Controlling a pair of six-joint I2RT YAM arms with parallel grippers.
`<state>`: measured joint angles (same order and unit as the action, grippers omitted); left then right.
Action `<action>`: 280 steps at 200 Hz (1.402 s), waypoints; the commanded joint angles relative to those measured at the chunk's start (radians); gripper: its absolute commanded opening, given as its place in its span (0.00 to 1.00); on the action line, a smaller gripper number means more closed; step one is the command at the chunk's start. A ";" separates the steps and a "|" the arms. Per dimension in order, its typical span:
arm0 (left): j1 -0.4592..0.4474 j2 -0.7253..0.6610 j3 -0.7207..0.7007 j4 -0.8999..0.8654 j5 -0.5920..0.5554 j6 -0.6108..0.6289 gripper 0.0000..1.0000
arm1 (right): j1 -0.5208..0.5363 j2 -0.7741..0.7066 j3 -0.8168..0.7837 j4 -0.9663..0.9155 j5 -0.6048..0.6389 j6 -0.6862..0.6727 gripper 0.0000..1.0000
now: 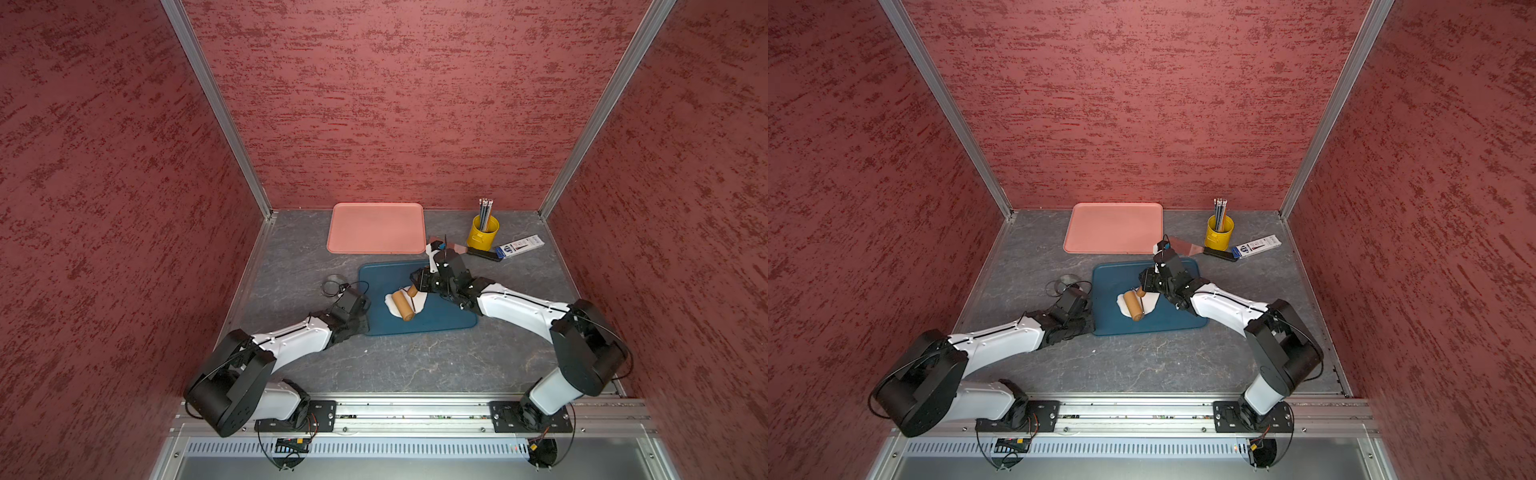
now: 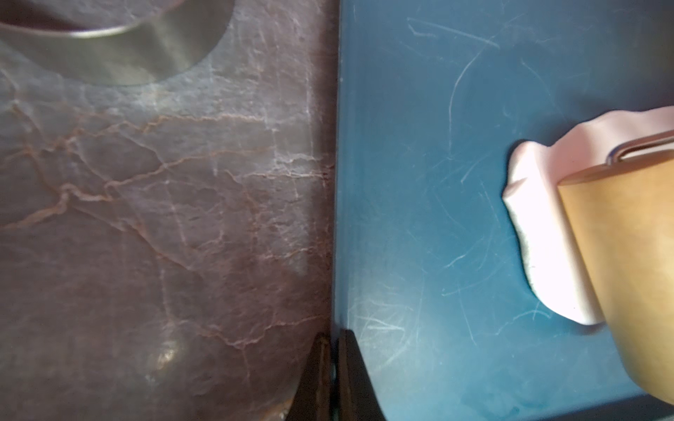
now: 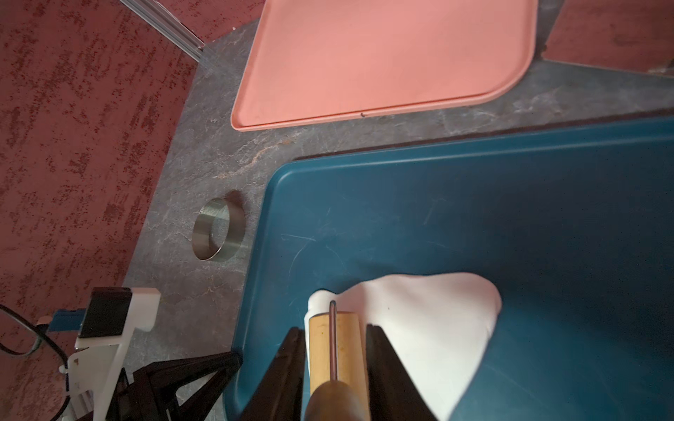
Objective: Roll out the dumpling wrappers from the dough
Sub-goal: Flatten out the dough on the work surface, then place the rolling pin at the center of the board.
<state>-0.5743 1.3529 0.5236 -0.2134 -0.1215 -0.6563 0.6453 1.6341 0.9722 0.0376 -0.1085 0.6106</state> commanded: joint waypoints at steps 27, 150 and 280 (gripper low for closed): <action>0.020 -0.007 0.003 -0.016 -0.083 -0.012 0.17 | -0.104 -0.042 -0.059 0.031 -0.113 0.044 0.00; 0.093 -0.124 0.070 0.003 -0.017 0.078 0.36 | -1.010 -0.493 -0.384 -0.062 -0.347 0.176 0.00; 0.148 -0.149 0.078 0.053 0.023 0.045 0.42 | -1.042 -0.457 -0.438 -0.290 -0.167 -0.011 0.55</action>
<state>-0.4416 1.2282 0.5873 -0.1982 -0.1131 -0.5968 -0.3954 1.1950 0.5571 -0.1455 -0.3489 0.6376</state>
